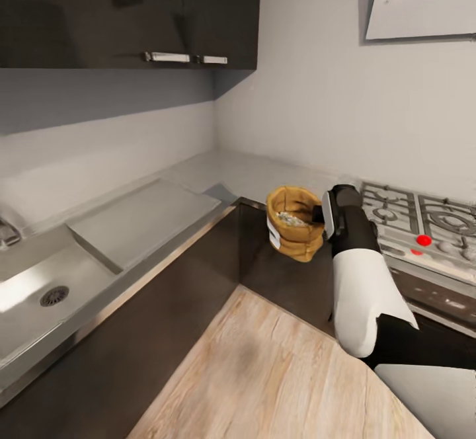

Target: In the kitchen, take the popcorn bag from the countertop, put it into the microwave, and heat it until the popcorn is cooked so the cooked popcorn ends up inside the bag.

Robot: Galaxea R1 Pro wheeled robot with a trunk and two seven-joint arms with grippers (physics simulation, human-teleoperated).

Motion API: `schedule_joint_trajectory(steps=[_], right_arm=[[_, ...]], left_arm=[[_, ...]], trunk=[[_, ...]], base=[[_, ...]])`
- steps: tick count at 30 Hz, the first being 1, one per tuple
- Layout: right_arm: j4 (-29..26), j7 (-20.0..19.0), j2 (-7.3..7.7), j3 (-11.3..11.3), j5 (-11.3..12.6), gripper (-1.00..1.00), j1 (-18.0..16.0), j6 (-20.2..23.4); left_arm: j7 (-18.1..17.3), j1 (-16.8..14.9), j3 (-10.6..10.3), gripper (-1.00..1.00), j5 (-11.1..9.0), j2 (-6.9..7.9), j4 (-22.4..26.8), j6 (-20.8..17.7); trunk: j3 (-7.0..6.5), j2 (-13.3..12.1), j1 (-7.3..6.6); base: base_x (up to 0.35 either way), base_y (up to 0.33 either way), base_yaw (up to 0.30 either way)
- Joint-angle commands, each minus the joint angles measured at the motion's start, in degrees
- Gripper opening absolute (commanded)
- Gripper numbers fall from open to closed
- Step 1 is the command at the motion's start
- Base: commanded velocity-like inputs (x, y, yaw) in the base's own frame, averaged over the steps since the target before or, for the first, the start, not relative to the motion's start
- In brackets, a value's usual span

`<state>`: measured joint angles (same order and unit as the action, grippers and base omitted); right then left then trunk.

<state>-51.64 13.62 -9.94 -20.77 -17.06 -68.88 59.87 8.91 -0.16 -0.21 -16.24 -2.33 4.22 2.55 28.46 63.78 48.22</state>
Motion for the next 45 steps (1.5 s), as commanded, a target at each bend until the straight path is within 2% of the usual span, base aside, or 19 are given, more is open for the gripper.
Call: schedule_joint_trajectory(steps=[1,4,8,11,15,21,28,45], right_arm=[[0.0,0.1,-0.06,-0.1,0.2,-1.00,0.6,0.1],[0.3,0.1,-0.06,-0.1,0.2,-1.00,2.0,0.1],[0.4,-0.4,-0.06,-0.1,0.1,-1.00,5.9,0.1],[0.4,-5.1,-0.06,-0.1,0.1,-1.00,9.3,0.1],[0.4,-6.0,-0.06,-0.1,0.1,-1.00,13.1,0.1],[4.7,-6.1,-0.06,-0.1,-0.5,-1.00,13.6,0.1],[4.4,-6.2,-0.06,-0.1,-0.9,-1.00,13.6,0.1],[4.3,-6.1,-0.06,-0.1,-0.8,-1.00,13.6,0.1]], left_arm=[[0.1,0.0,-0.1,1.00,-0.3,-0.02,0.0,0.2],[0.1,0.0,-0.1,1.00,-0.3,0.04,0.0,0.2],[0.1,0.0,-0.1,1.00,-0.3,0.05,-0.1,0.2],[0.1,0.0,-0.1,1.00,-0.3,0.05,-0.1,0.2],[0.1,0.0,-0.1,1.00,-0.3,0.05,-0.1,0.2],[0.1,0.0,-0.1,1.00,-0.3,0.05,0.0,0.2],[0.1,0.0,0.0,1.00,-0.7,0.13,0.0,0.2],[0.1,0.0,0.0,1.00,-0.7,0.13,0.0,0.2]], trunk=[[0.05,0.0,-0.04],[0.05,0.0,-0.04],[0.05,0.0,-0.04],[0.05,0.0,-0.04],[0.05,0.0,-0.04],[0.05,0.0,-0.04],[-0.04,0.0,-0.04],[-1.55,0.0,-0.04]], base=[[-0.344,0.000,0.000],[-0.341,0.000,0.000],[-0.132,0.000,0.000],[-0.006,0.000,0.000],[0.000,0.000,0.000],[0.000,0.000,0.000],[0.000,0.000,0.000],[0.000,0.000,0.000]])
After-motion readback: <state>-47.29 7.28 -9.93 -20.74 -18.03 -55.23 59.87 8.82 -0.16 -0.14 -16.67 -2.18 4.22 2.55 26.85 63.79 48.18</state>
